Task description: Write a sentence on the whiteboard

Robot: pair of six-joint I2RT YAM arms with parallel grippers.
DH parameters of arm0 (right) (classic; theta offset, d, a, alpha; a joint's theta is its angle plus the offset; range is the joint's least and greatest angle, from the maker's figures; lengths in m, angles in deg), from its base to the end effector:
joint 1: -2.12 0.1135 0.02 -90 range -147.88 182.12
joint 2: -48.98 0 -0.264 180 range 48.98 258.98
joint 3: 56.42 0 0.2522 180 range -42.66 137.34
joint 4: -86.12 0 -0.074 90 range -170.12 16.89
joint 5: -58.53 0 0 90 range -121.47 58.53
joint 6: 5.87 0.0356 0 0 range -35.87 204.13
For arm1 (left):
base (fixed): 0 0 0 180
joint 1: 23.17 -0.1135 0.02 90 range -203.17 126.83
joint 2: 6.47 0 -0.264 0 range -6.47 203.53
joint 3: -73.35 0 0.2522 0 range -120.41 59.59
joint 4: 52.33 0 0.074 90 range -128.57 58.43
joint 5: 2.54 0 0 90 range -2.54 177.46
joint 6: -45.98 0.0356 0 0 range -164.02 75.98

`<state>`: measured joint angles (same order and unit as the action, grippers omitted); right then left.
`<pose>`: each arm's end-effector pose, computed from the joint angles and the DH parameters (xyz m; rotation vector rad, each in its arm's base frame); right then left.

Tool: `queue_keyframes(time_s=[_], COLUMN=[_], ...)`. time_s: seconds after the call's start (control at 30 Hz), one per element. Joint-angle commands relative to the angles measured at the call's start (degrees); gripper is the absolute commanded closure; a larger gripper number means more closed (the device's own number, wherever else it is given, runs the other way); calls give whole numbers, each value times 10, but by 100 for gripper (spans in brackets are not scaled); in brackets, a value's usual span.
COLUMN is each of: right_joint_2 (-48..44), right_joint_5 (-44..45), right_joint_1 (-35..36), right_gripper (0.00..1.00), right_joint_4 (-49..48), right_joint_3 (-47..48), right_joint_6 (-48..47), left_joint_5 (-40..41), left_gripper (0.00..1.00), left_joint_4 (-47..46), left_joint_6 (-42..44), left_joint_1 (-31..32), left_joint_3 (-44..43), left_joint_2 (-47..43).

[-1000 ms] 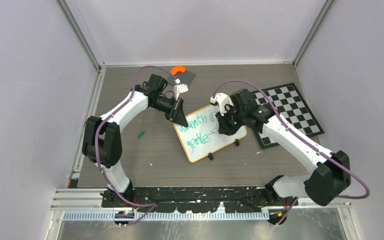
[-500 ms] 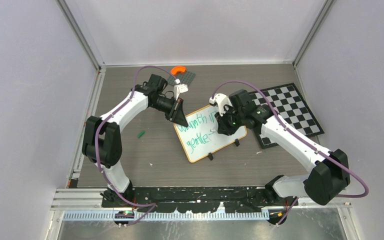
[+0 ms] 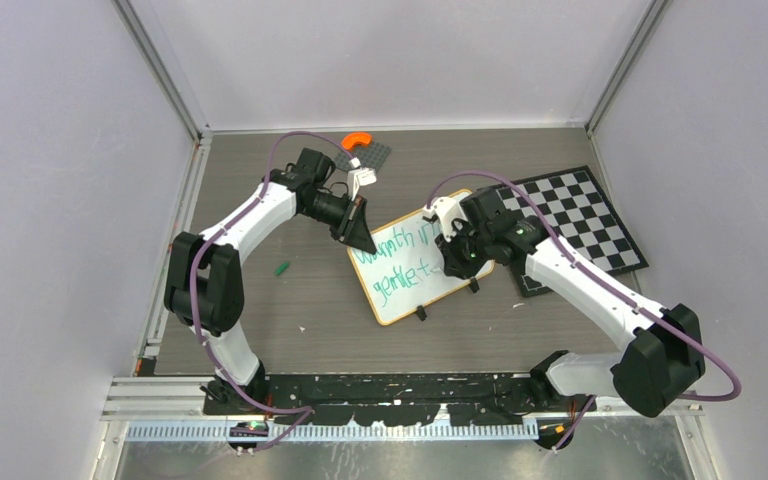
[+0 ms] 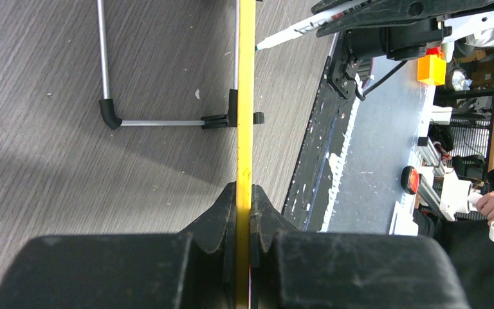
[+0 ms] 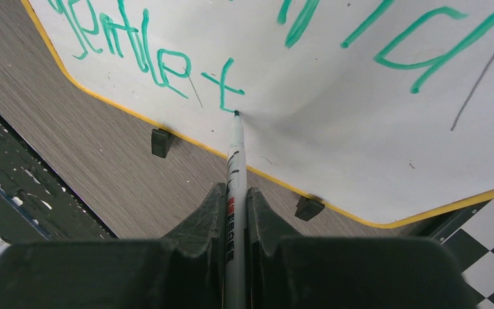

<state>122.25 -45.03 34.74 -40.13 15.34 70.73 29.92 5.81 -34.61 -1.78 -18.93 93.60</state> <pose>0.2128 0.1461 0.2704 -1.0838 2.3096 0.4320 0.3187 -0.1571 0.2542 0.9412 2.3205 -1.4135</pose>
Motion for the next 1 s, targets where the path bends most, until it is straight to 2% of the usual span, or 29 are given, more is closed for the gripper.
queue_keyframes(time_s=[0.0, 0.47, 0.7, 0.97], right_joint_2=[-28, 8, -9, -11], right_joint_5=[13, 14, 26, 57], right_joint_1=[-4, -4, -4, -11], right_gripper=[100, 100, 100, 100], right_joint_4=[3, -18, -13, -3], right_joint_3=[44, 35, 7, 33], right_joint_6=[-11, 0, -13, -28], left_joint_5=[9, 10, 9, 8], left_gripper=[100, 100, 100, 100], left_joint_4=[6, 7, 7, 7], left_joint_6=[7, 9, 9, 8], left_joint_1=[5, 5, 5, 6], left_joint_3=[-8, -9, -11, -12], left_joint_2=[-18, -18, -15, -15])
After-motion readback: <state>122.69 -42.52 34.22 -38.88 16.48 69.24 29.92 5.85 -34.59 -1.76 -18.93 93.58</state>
